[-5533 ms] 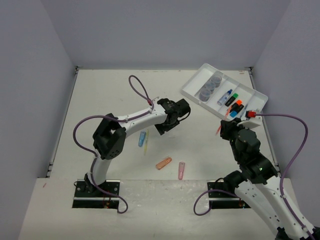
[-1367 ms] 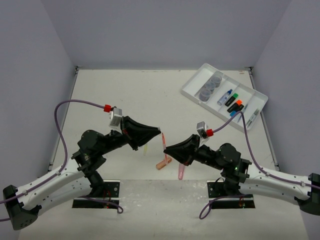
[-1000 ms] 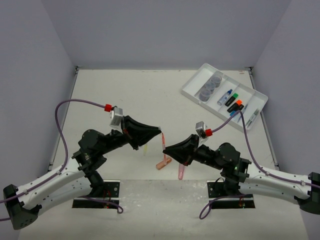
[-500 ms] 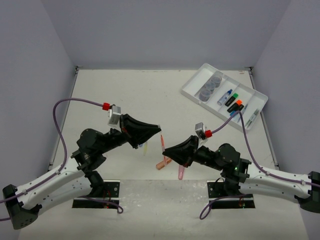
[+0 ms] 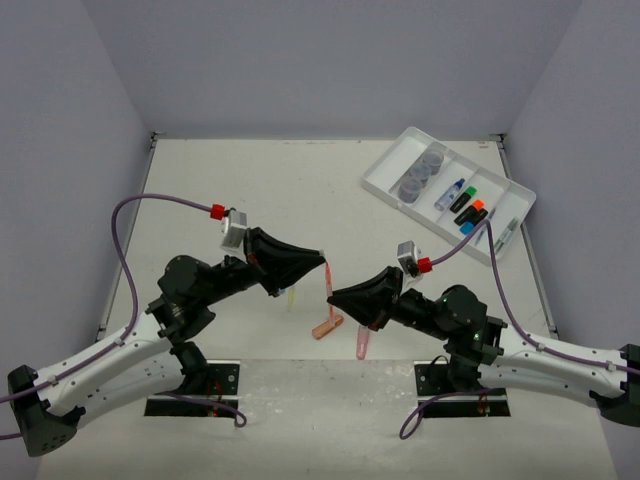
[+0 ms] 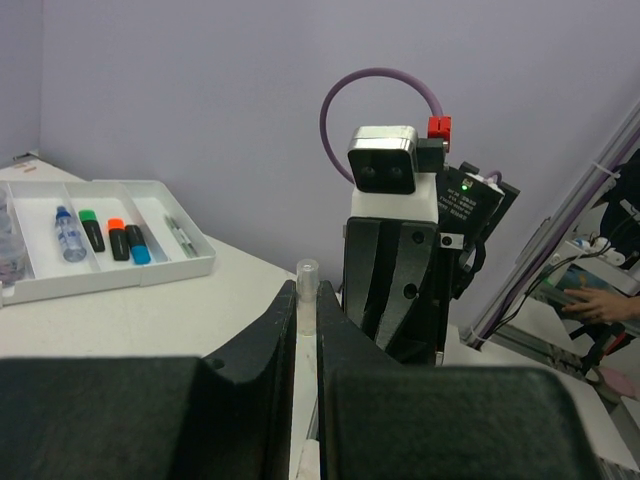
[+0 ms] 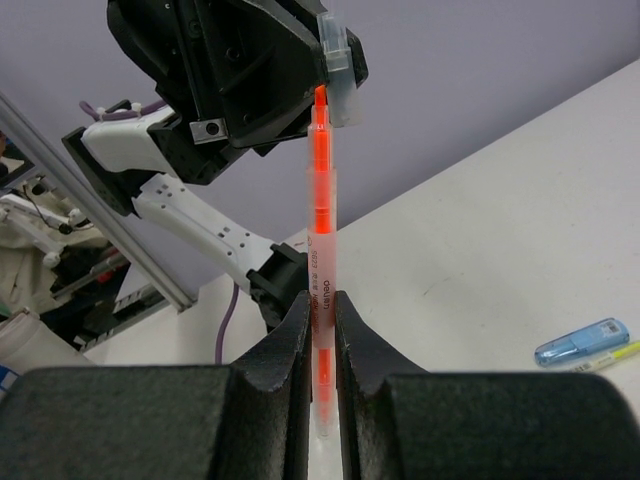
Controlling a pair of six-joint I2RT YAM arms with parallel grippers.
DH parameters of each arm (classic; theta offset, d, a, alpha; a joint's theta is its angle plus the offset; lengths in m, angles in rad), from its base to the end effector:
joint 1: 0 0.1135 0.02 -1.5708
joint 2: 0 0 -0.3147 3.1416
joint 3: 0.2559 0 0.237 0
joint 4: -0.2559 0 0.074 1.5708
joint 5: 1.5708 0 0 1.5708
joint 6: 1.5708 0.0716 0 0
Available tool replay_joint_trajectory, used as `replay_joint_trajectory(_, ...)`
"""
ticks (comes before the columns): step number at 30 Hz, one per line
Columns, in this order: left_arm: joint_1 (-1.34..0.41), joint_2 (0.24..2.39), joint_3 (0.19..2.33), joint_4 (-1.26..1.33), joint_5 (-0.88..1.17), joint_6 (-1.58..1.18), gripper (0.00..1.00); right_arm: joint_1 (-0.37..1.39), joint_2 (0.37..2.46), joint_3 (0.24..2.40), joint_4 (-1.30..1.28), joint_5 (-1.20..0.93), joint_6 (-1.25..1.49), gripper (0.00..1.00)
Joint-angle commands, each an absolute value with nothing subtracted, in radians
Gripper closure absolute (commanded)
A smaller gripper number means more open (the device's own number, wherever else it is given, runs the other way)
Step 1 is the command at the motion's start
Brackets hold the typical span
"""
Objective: Sort the stationery into containers
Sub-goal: Close the pen cap on the pen.
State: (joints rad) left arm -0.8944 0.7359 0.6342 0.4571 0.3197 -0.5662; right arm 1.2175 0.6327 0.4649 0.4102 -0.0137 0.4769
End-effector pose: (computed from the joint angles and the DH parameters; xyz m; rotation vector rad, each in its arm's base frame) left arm 0.0789 -0.1342 0.4105 0.5247 1.2695 -1.4442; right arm 0.0488 0.1351 0.3554 -0.5473 1.3741 1.4226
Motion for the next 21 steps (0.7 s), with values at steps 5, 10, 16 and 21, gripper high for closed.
replay_joint_trajectory(5, -0.893, 0.741, 0.690, 0.502, 0.325, -0.578, 1.00, 1.226, 0.638, 0.514, 0.406, 0.018, 0.449, 1.00)
replay_joint_trajectory(10, -0.892, 0.735, 0.725, 0.463, 0.282, -0.558, 1.00, 1.226, 0.628, 0.501, 0.376, 0.023, 0.453, 1.00)
replay_joint_trajectory(16, -0.892, 0.742, 0.739, 0.457, 0.290, -0.552, 1.00, 1.225, 0.622, 0.499, 0.349, 0.038, 0.451, 1.00)
replay_joint_trajectory(21, -0.891, 0.756, 0.738, 0.469, 0.315, -0.561, 1.00, 1.226, 0.629, 0.516, 0.348, 0.048, 0.442, 1.00)
